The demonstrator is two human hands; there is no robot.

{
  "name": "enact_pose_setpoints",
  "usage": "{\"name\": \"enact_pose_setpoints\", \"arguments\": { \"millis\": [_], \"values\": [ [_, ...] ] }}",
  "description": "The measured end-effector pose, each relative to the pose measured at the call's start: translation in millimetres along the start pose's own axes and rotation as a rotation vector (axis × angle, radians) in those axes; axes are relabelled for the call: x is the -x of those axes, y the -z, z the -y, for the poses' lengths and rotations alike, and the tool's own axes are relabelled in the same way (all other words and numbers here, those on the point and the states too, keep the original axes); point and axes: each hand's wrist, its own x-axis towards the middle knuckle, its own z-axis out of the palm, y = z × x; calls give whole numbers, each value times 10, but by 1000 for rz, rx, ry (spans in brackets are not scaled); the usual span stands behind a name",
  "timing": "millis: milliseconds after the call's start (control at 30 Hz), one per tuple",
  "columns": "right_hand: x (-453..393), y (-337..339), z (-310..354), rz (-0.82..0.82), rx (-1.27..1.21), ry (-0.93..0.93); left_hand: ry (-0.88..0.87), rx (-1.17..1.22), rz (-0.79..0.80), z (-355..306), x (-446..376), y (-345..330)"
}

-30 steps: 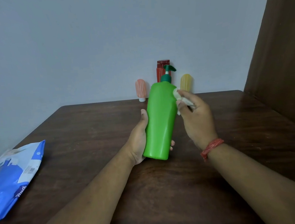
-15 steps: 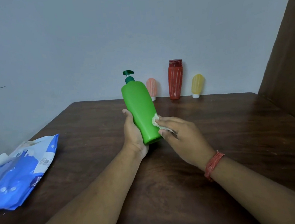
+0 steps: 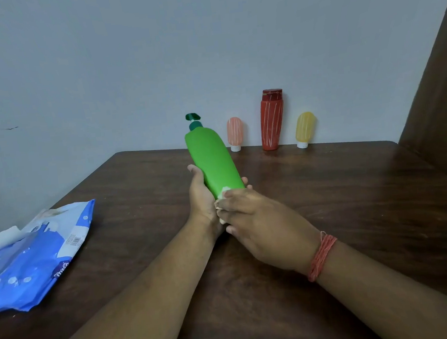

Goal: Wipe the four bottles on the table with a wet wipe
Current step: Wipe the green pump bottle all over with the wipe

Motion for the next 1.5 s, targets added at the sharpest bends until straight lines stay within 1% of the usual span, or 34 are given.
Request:
{"name": "enact_pose_setpoints", "arguments": {
  "millis": [33,100,200,233,267,367,433,600,700,800,933,1000,1067,1200,1233,1267,1367,1500],
  "values": [
    [-3,-25,-9,27,35,39,12,-21,14,1,2,-9],
    [4,-36,-70,62,39,-6,-15,-51,41,17,-9,-6],
    [38,23,-202,-24,11,-163,-65,-87,91,53,-8,7],
    [46,44,-221,-39,8,-183,-75,-97,100,62,-12,12],
    [53,48,-221,-33,6,-168,-80,-98,101,63,-13,13],
    [72,0,-160,46,-7,-8,-64,-76,88,26,-2,-13],
    [61,-29,-185,52,20,25,-59,-128,113,12,6,-19],
    [1,11,-333,-80,107,-156,-87,-427,246,124,140,-97],
    [-1,92,-414,-170,177,-239,-151,-526,304,226,227,-198],
    [7,210,-494,-250,199,-347,-153,-690,349,298,201,-214],
    [-49,344,-581,-418,102,-505,-234,-922,377,373,153,-204],
    [-57,401,-614,-454,30,-545,-253,-973,377,398,151,-205],
    [-33,401,-616,-387,-2,-514,-255,-957,363,412,148,-196],
    [63,254,-470,-89,-46,-314,-213,-714,290,312,199,-177],
    [72,222,-421,-36,-60,-271,-208,-652,274,266,211,-171],
    [69,195,-383,-8,-81,-231,-188,-587,246,220,218,-163],
    [23,152,-294,12,-144,-139,-93,-397,205,130,178,-113],
    [13,140,-271,25,-190,-45,-44,-210,159,84,105,-56]
  ]
}}
